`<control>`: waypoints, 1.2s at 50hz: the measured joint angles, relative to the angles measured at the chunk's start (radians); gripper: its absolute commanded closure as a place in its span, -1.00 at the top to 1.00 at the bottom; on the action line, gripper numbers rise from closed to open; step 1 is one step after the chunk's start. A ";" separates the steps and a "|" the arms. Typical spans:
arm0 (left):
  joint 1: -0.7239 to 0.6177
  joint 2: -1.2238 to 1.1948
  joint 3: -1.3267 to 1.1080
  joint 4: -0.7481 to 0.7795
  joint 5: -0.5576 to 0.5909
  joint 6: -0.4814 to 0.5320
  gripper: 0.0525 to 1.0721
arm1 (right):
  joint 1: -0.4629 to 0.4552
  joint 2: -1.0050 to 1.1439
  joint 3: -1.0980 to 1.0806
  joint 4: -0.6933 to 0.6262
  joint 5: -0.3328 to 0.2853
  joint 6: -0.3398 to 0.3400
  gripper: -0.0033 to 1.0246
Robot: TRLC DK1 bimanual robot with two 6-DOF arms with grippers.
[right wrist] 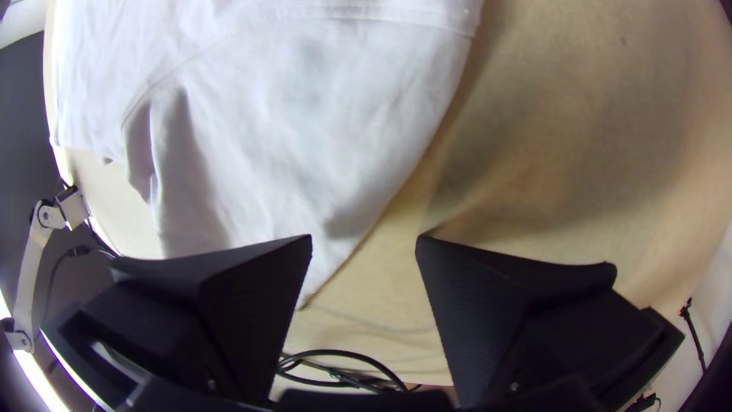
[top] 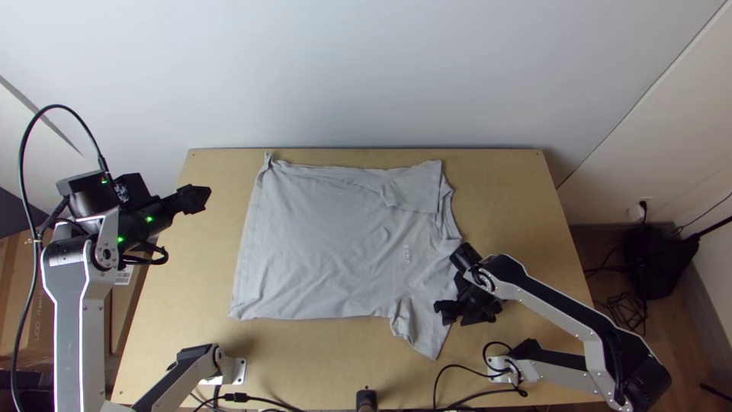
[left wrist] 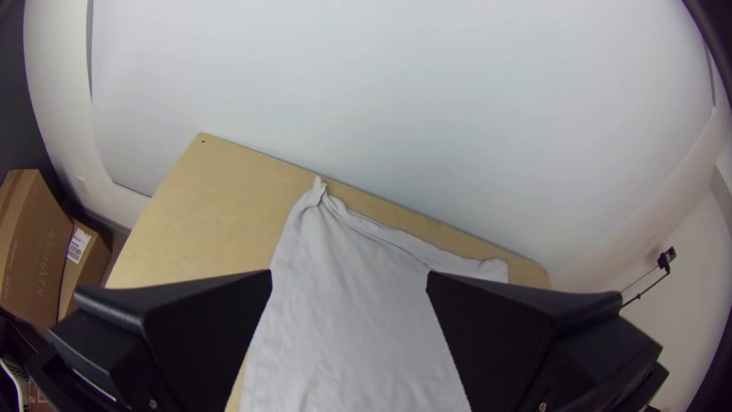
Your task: Fold the t-shirt
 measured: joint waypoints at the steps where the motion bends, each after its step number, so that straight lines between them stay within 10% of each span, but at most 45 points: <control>1: 0.002 0.000 -0.001 0.000 0.000 0.002 0.92 | 0.008 0.000 0.000 0.007 0.000 0.003 -0.22; 12: 0.006 0.000 -0.027 -0.165 0.000 0.143 0.92 | 0.068 0.019 0.003 0.051 0.000 0.022 -0.33; 20: 0.006 0.001 -0.097 -0.262 -0.040 0.330 0.92 | 0.080 0.024 0.006 0.059 0.014 0.022 -0.93; 37: -0.017 0.008 -0.303 -0.429 -0.190 0.630 0.92 | 0.086 -0.032 0.000 0.122 0.046 0.021 -0.94; 60: -0.262 0.049 -0.565 -0.415 -0.369 0.653 0.92 | 0.076 -0.162 0.034 0.071 0.046 0.021 -0.94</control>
